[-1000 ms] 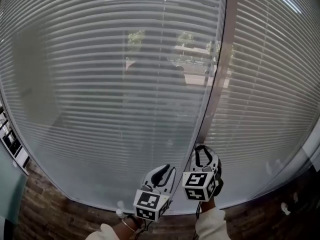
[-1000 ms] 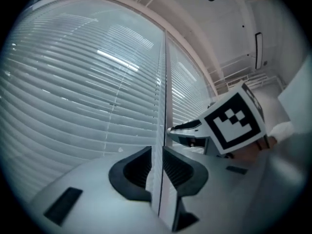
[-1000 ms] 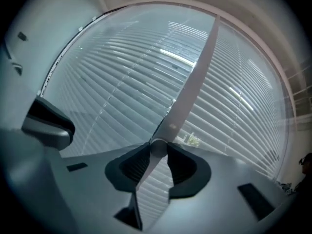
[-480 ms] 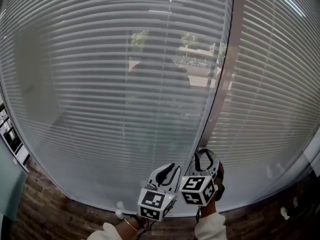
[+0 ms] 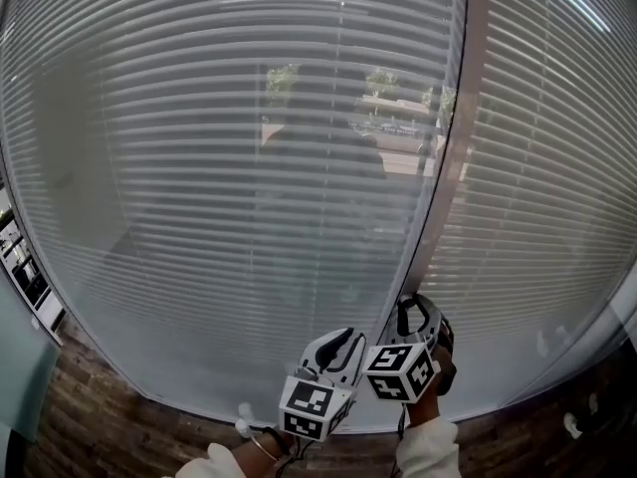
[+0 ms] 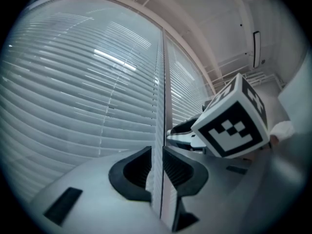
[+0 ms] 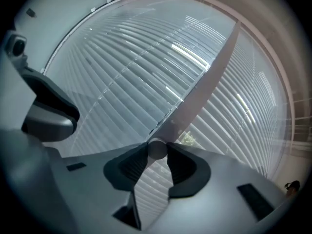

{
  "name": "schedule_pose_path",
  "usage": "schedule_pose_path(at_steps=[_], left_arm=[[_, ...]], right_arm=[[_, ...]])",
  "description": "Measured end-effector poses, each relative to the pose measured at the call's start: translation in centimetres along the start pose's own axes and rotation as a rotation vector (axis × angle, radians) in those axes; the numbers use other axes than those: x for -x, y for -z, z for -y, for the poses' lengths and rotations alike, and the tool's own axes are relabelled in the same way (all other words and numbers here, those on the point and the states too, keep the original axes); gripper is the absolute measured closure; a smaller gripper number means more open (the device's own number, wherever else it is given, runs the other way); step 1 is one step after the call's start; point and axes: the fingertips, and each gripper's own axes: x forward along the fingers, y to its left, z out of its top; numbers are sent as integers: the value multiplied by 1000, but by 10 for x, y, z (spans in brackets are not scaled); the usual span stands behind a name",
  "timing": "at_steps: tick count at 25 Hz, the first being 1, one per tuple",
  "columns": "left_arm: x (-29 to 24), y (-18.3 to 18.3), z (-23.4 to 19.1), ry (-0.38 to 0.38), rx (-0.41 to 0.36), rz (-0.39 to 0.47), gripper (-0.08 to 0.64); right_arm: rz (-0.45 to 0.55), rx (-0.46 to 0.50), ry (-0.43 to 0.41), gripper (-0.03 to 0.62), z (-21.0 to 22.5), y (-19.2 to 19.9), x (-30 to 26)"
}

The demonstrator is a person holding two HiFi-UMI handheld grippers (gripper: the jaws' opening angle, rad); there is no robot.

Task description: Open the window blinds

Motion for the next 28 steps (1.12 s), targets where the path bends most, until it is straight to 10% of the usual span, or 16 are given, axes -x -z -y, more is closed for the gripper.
schedule_pose_path(at_steps=[6,15,17,22,25,28], left_arm=[[7,1,0,1,23,-8,502],[10,11,-4,22,12,-27,502],[12,11,-5,27,11,-26,502],[12,8,-13,23,9,-20,502],[10,9,-13,25,17,-10,502],[8,14,-12,36,17,-8,502]], right_arm=[[12,-209,-55,462,0,-7,5],[172,-1261,-221,463,7,11,-5],[148,-993,-175,463,8,9,-2],[38,82,14,462,-3,-11,2],[20,119,16,463,-5,-11,1],[64,-231,-41,463,3,-10,1]])
